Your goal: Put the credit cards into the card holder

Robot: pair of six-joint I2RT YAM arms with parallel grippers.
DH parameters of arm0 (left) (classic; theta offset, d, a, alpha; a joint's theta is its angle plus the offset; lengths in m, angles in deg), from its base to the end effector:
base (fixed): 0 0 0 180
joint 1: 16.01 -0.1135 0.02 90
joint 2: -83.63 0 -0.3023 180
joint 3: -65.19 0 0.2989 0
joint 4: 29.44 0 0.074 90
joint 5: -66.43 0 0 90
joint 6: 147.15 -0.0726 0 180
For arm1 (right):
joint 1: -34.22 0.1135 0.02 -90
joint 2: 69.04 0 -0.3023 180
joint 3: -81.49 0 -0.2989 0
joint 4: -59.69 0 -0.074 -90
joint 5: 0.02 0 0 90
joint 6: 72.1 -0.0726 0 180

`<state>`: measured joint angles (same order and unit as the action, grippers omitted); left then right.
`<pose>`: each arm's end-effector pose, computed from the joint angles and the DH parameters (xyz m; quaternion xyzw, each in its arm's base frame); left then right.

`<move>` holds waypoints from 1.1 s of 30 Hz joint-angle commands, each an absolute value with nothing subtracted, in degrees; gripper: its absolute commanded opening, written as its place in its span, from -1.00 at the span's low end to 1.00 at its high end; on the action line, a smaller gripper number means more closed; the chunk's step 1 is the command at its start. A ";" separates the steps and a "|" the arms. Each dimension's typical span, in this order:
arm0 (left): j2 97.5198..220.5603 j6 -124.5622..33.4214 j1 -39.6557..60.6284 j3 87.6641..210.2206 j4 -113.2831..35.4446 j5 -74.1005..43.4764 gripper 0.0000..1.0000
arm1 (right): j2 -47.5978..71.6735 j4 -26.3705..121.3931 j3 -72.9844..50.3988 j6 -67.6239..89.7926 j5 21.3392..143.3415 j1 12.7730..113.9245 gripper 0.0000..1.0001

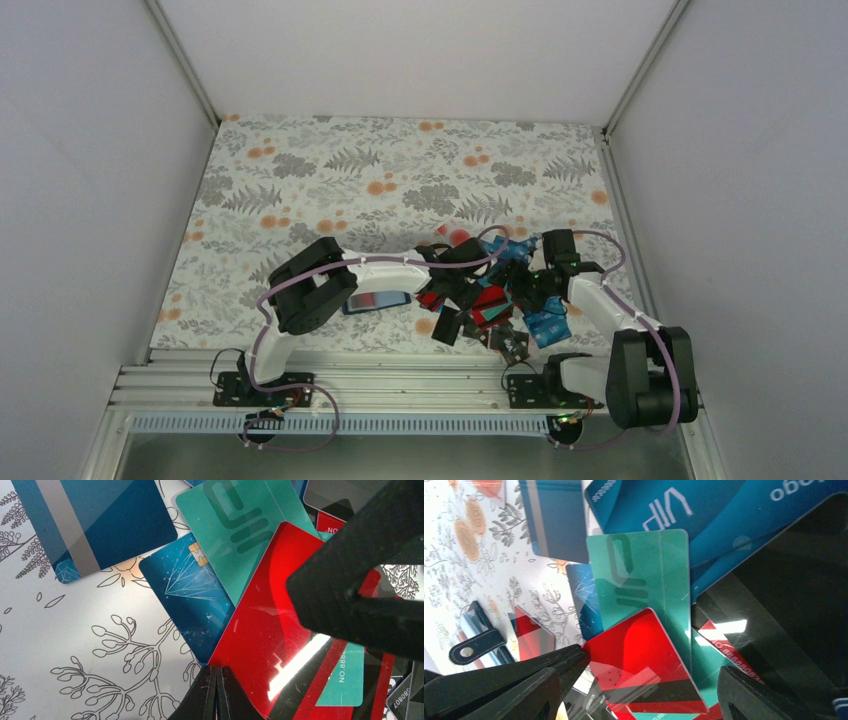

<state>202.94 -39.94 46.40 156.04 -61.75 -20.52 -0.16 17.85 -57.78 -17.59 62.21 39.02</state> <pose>0.2292 -0.4470 0.1068 0.3779 0.8904 -0.1813 0.1773 0.2183 0.0523 0.1246 0.2128 0.9330 0.2800 0.0770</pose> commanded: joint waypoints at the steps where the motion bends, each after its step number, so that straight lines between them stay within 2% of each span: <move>1: 205.56 -39.40 46.36 153.51 -64.16 -20.99 -0.95 | 0.28 20.86 -59.58 -17.20 60.83 38.79 0.58; 18: 205.84 -39.18 46.31 153.24 -63.81 -20.11 -0.95 | -1.03 23.20 -62.20 -17.22 54.96 38.77 0.42; 21: 205.83 -39.13 46.31 153.09 -63.76 -19.97 -0.95 | -1.65 23.40 -62.07 -17.40 53.33 38.77 0.30; 28: 205.83 -38.96 46.37 152.89 -63.69 -19.82 -0.95 | -1.52 23.94 -61.90 -17.54 50.38 38.78 -0.14; 33: 205.74 -38.80 46.29 152.89 -63.56 -19.79 -0.95 | -1.33 24.30 -61.95 -17.25 49.60 38.77 -0.31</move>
<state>202.92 -39.68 46.05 155.25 -59.50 -20.55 -0.84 22.59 -61.63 -17.50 53.51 38.74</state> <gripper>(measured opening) 0.025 0.367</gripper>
